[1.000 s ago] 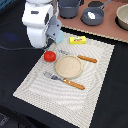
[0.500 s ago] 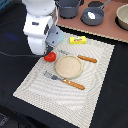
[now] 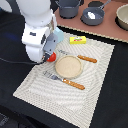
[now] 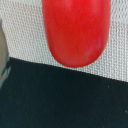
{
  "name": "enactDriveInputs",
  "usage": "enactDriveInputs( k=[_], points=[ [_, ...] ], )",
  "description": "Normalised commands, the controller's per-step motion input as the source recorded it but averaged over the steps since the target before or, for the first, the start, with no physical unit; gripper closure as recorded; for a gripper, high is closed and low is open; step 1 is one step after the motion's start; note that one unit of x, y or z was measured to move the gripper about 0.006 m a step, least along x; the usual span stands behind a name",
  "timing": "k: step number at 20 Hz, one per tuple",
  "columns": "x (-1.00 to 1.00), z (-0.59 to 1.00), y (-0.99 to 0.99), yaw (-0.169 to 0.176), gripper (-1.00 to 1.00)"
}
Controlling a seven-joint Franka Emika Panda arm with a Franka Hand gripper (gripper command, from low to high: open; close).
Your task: Interact with the objects in diverse but meaningful ways.
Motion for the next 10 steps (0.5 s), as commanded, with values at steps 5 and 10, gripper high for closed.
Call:
enactDriveInputs(
  k=[5, 10],
  points=[
    [0.24, -0.16, 0.0, -0.014, -1.0],
    [0.27, -0.15, 0.0, -0.017, -1.0]
  ],
)
